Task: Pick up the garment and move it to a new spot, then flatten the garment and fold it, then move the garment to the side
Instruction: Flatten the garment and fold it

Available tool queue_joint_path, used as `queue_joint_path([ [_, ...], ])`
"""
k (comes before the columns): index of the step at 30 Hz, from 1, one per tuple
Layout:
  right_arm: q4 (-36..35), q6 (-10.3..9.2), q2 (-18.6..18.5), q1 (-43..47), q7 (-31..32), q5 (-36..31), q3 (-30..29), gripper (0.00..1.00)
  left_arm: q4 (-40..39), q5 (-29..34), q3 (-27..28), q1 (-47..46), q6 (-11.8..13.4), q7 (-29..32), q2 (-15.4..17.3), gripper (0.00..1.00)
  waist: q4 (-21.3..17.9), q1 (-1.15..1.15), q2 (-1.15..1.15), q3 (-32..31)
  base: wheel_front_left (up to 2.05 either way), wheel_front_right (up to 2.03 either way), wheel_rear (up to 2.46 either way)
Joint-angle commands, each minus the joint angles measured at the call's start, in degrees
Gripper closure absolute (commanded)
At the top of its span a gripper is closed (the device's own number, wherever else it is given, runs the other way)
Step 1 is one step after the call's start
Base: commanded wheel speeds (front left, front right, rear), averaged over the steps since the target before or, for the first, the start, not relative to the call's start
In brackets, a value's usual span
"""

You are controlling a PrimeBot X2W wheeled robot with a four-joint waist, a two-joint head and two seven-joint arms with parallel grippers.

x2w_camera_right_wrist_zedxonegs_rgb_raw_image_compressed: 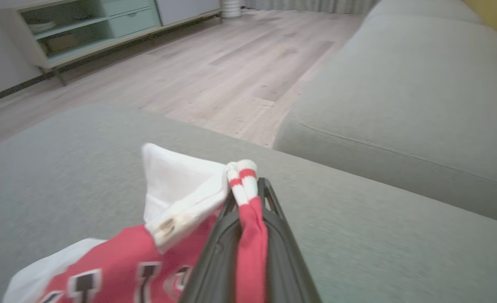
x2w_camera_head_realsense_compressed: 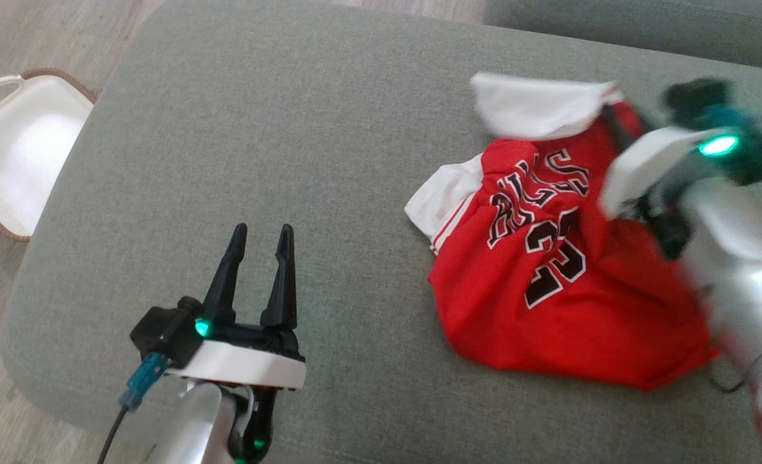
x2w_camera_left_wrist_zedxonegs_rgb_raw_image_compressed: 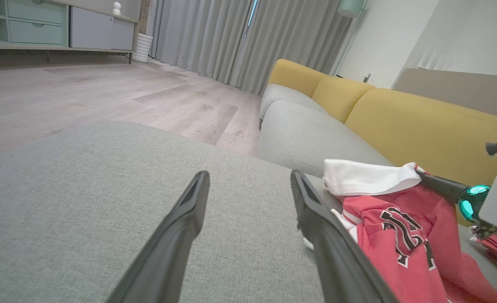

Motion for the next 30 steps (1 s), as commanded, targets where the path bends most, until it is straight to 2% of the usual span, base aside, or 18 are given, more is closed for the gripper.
queue_joint_path([
  [1,-0.15,0.37,-0.51,-3.09,-1.0,0.45,-1.01,1.0,-1.92,0.2,1.46,-2.57,0.22,-0.54,0.26,0.0,0.09,0.0,0.0,0.16,0.0,0.0,0.0],
  [8,9.37,0.37,-3.71,-9.84,-3.93,-2.0,-7.39,1.0,-1.91,0.53,0.8,-3.56,-0.04,-0.54,0.26,0.0,1.32,0.0,0.0,1.49,0.0,0.0,0.0],
  [14,11.55,0.37,-7.04,-16.34,-6.09,-6.57,-11.43,1.0,-1.91,0.43,-0.18,-4.58,-0.25,-0.54,0.26,0.0,3.26,0.0,0.0,2.98,0.0,0.0,0.0],
  [16,11.78,0.37,-7.22,-18.25,-6.38,-7.15,-13.91,1.0,-1.88,0.39,-0.39,-4.8,-0.29,-0.54,0.26,0.0,3.87,0.0,0.0,3.42,0.0,0.0,0.0],
  [18,11.9,0.37,-7.55,-19.84,-6.52,-10.18,-13.91,1.0,-1.96,0.23,-0.52,-5.01,-0.33,-0.54,0.26,0.0,4.36,0.0,0.0,4.02,0.0,0.0,0.0],
  [20,11.99,0.37,-7.91,-20.69,-6.06,-13.16,-14.04,0.0,-2.01,0.05,-0.61,-5.29,-0.36,-0.54,0.26,0.0,4.69,0.0,0.0,4.5,0.0,0.0,0.0],
  [23,12.04,0.37,-8.03,-20.56,-5.3,-16.59,-15.56,0.0,-1.98,-0.21,-0.43,-5.4,-0.35,-0.54,0.26,0.0,4.6,0.0,0.0,4.64,0.0,0.0,0.0],
  [30,12.06,0.37,-5.31,-16.9,-5.24,-21.85,-19.07,0.0,-1.73,0.1,0.89,-5.28,-0.2,-0.54,0.26,0.0,2.04,0.0,0.0,3.21,0.0,0.0,0.0],
])
